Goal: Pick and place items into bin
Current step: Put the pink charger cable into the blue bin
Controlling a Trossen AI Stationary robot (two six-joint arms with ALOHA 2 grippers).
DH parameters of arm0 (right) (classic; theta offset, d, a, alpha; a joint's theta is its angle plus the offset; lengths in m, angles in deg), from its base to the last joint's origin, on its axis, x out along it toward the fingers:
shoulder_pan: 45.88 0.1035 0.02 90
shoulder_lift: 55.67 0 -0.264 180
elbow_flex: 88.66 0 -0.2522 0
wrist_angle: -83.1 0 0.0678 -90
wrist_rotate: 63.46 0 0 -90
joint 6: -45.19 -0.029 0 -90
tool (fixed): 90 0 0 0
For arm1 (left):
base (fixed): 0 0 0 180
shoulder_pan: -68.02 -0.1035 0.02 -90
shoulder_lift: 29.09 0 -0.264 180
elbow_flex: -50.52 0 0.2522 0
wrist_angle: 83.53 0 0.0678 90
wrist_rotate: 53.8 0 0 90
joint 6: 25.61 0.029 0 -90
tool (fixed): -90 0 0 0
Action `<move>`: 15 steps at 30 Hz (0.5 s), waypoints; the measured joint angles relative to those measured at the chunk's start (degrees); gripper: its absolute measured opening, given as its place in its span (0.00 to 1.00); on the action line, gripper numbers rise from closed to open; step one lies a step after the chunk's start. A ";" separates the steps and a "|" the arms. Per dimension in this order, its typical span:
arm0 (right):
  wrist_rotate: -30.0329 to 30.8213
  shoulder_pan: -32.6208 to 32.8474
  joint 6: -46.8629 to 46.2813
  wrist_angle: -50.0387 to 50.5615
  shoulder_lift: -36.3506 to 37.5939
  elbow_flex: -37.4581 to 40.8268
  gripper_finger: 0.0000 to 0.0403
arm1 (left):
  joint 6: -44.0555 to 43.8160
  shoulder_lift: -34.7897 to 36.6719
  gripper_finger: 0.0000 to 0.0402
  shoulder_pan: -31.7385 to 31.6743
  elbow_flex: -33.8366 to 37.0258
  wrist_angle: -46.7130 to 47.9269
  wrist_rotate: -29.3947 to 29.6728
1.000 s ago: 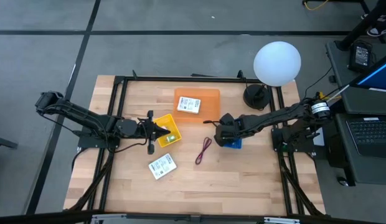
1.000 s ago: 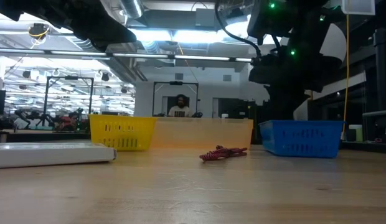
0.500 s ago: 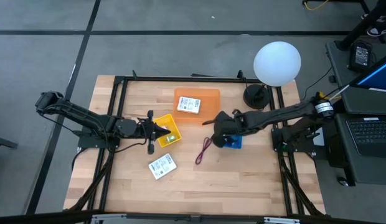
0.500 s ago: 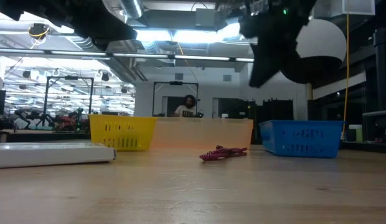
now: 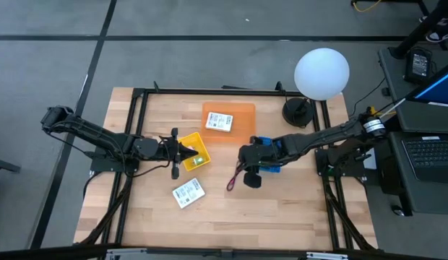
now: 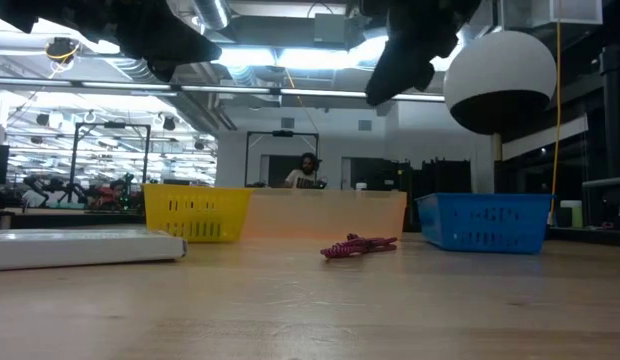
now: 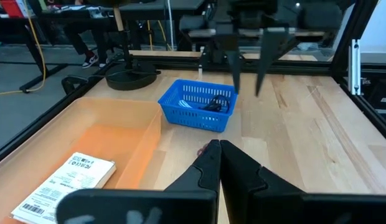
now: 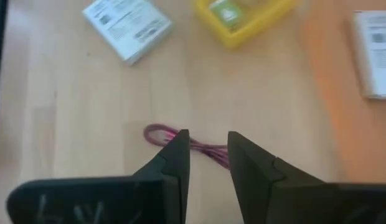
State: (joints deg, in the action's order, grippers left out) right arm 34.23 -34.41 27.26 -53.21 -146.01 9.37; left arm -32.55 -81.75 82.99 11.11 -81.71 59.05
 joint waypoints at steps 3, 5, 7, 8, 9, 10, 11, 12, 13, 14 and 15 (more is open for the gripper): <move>-2.29 0.03 2.03 -2.22 -1.45 0.00 0.22 | 0.04 0.00 0.01 0.00 0.00 -0.06 0.00; -3.59 0.03 3.56 -3.95 -2.42 0.00 0.22 | 0.04 0.02 0.01 0.00 0.00 0.01 0.00; -4.87 0.03 5.62 -4.55 -3.53 0.00 0.23 | 0.09 0.00 0.01 0.00 0.00 0.01 0.00; -4.87 0.11 6.67 -4.75 -4.05 0.00 0.24 | 0.09 0.01 0.01 0.00 0.00 0.04 0.00; -4.95 0.28 7.75 -5.23 -4.55 0.00 0.26 | 0.13 0.00 0.01 0.00 0.00 0.06 0.00; -4.93 0.41 8.60 -5.76 -4.97 0.00 0.27 | 0.13 0.00 0.01 0.00 0.00 0.06 0.01; -4.91 0.62 9.61 -5.79 -5.44 -0.09 0.30 | 0.17 0.00 0.01 0.00 0.00 0.06 0.00; -4.89 0.83 10.64 -5.74 -6.17 -0.49 0.32 | 0.17 0.00 0.01 0.00 0.00 0.08 0.00; -4.88 1.09 11.12 -5.93 -7.05 -1.15 0.35 | 0.17 0.00 0.01 0.00 0.00 0.08 0.02; -4.89 1.34 12.05 -6.00 -7.91 -1.80 0.37 | 0.17 0.00 0.01 0.00 0.00 0.08 0.02; -4.86 1.63 12.68 -6.05 -8.83 -2.61 0.40 | 0.17 0.01 0.01 0.00 0.00 0.08 0.02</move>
State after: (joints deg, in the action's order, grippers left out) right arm 29.37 -32.77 39.95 -59.26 -154.84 6.77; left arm -32.38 -81.74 82.99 11.11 -81.63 59.07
